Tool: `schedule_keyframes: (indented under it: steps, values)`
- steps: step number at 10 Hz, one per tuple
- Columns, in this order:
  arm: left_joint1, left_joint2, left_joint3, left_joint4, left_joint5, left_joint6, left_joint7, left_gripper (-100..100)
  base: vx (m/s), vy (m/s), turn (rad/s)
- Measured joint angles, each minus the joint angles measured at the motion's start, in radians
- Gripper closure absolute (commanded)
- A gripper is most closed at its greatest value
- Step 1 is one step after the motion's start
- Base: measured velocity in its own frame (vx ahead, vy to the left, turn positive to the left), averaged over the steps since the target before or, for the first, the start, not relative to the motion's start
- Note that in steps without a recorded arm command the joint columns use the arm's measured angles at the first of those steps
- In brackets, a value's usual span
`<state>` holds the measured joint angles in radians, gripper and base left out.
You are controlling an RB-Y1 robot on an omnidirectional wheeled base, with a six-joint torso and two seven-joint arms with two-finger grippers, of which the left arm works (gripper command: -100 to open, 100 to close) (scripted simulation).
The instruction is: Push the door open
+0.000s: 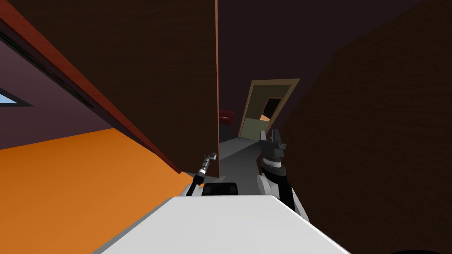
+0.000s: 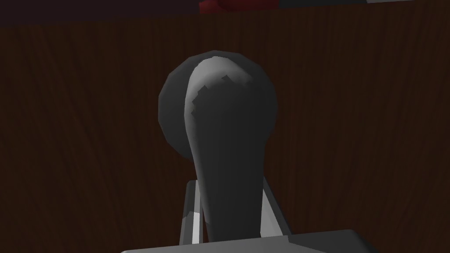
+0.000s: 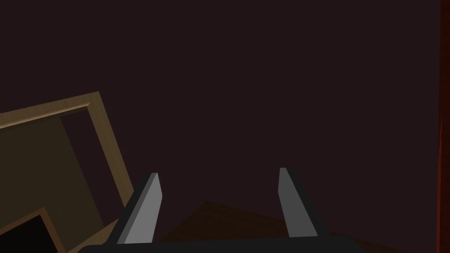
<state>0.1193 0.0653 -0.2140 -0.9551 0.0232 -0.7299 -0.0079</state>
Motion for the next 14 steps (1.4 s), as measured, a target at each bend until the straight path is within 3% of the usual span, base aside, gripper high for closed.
schedule_keyframes:
  steps: [9,14]
  values:
    - [-0.035,-0.015,0.117,0.046,0.044,-0.007,-0.028,100,0.146,-0.114,0.076]
    - [-0.054,-0.039,0.189,0.062,0.069,-0.006,-0.049,100,0.174,-0.103,0.064]
